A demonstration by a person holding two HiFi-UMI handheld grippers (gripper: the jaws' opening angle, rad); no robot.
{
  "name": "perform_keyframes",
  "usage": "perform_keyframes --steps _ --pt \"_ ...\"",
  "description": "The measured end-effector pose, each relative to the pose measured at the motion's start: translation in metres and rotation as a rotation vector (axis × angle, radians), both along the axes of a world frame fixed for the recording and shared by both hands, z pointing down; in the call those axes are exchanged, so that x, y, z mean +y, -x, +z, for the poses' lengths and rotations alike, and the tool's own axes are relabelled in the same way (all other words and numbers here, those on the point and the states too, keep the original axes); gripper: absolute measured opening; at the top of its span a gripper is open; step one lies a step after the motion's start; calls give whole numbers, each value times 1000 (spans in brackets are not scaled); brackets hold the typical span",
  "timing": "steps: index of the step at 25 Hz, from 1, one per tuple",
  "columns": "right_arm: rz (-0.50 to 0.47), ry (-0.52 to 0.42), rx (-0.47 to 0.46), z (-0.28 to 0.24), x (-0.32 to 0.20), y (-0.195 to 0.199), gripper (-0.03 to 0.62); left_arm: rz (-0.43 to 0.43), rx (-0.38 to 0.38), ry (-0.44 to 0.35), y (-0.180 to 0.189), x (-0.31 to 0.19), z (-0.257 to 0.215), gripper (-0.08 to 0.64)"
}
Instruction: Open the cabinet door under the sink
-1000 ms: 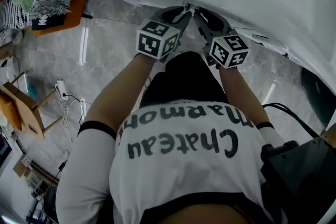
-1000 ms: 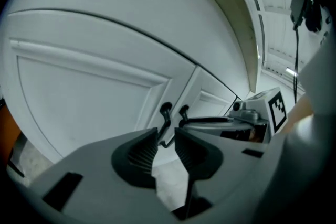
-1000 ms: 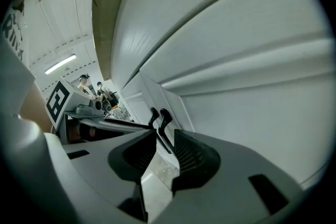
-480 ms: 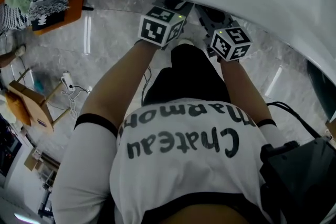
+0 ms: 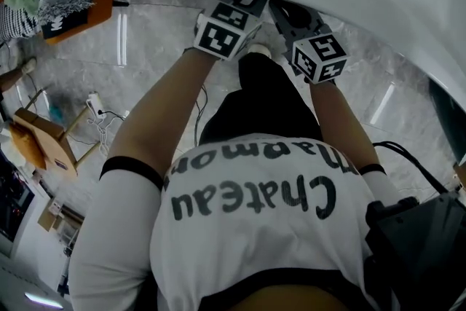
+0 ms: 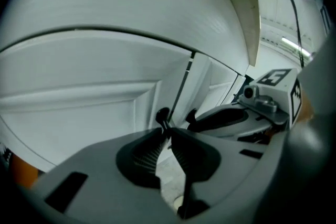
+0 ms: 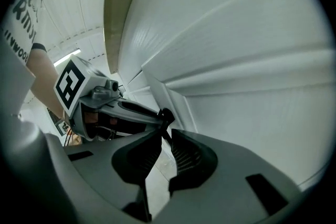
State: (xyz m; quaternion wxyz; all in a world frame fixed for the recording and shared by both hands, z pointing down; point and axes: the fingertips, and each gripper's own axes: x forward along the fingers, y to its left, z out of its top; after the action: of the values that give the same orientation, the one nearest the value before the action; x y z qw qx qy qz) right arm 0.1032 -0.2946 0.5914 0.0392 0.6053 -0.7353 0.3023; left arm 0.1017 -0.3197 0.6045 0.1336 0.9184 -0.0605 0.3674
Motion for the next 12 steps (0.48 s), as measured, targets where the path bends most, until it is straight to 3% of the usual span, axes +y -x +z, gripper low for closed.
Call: perform_keyframes --steps 4,8,12 --pt "-65 10 61 2 4 6 44 60 -21 -15 7 7 1 57" --pt "-168 33 157 1 10 14 37 220 -113 -96 16 19 5 57" --pt "-219 66 204 2 19 22 35 309 -175 -76 29 32 7 57"
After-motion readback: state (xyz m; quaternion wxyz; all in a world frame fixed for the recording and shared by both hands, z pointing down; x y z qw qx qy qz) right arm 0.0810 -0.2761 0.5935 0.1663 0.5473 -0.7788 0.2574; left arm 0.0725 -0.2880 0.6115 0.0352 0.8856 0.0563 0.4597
